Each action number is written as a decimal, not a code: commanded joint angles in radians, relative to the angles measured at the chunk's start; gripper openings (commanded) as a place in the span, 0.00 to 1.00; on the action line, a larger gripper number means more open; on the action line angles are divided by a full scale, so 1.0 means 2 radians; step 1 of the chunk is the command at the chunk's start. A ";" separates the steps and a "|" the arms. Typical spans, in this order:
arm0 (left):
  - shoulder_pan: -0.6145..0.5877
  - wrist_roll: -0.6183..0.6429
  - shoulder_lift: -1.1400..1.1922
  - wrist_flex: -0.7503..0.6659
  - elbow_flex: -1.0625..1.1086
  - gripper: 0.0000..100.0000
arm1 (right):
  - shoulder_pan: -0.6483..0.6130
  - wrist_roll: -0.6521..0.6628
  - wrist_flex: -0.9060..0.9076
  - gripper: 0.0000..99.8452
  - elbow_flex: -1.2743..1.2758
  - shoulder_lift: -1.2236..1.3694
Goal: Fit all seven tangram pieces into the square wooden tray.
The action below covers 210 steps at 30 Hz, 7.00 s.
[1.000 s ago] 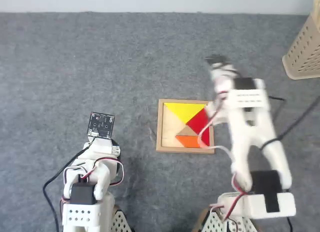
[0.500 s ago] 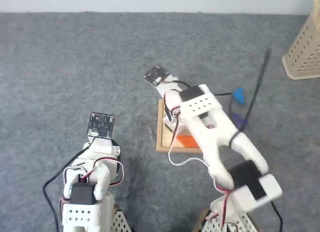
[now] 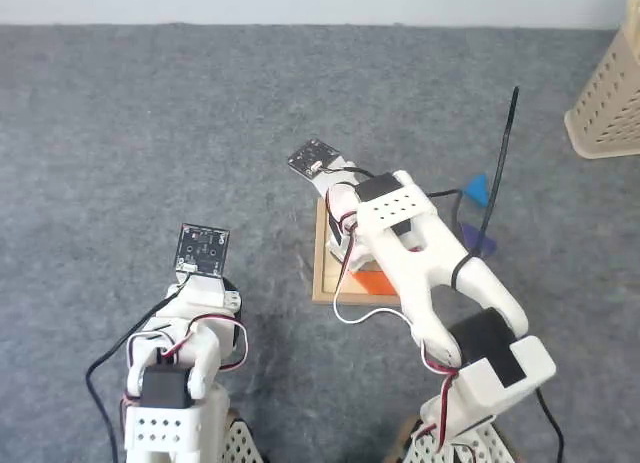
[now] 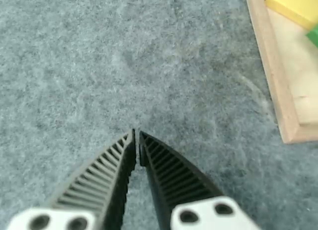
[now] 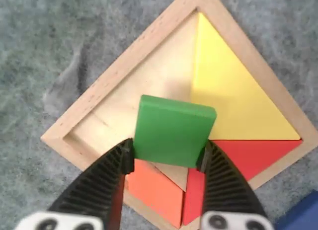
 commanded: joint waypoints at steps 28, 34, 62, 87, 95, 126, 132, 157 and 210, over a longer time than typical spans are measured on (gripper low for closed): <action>-0.002 0.005 -0.002 0.002 -0.003 0.01 | -0.026 -0.001 -0.003 0.18 -0.021 -0.007; -0.002 0.005 -0.002 0.002 -0.003 0.01 | -0.025 -0.001 0.002 0.26 -0.021 -0.007; -0.002 0.005 -0.002 0.002 -0.003 0.01 | 0.053 0.000 -0.115 0.01 0.081 -0.013; -0.002 0.005 -0.002 0.002 -0.003 0.01 | 0.285 -0.031 -0.102 0.01 0.121 -0.211; -0.002 0.005 -0.002 0.002 -0.003 0.01 | 0.294 -0.041 -0.053 0.17 0.002 -0.026; -0.002 0.005 -0.002 0.002 -0.003 0.01 | 0.278 -0.009 -0.056 0.05 -0.008 0.054; -0.002 0.005 -0.002 0.002 -0.003 0.01 | 0.275 -0.008 -0.079 0.04 0.066 -0.052; -0.002 0.005 -0.002 0.002 -0.003 0.01 | 0.260 -0.037 -0.051 0.18 -0.018 -0.080; -0.002 0.005 -0.002 0.002 -0.003 0.01 | 0.283 -0.062 -0.045 0.18 -0.288 0.243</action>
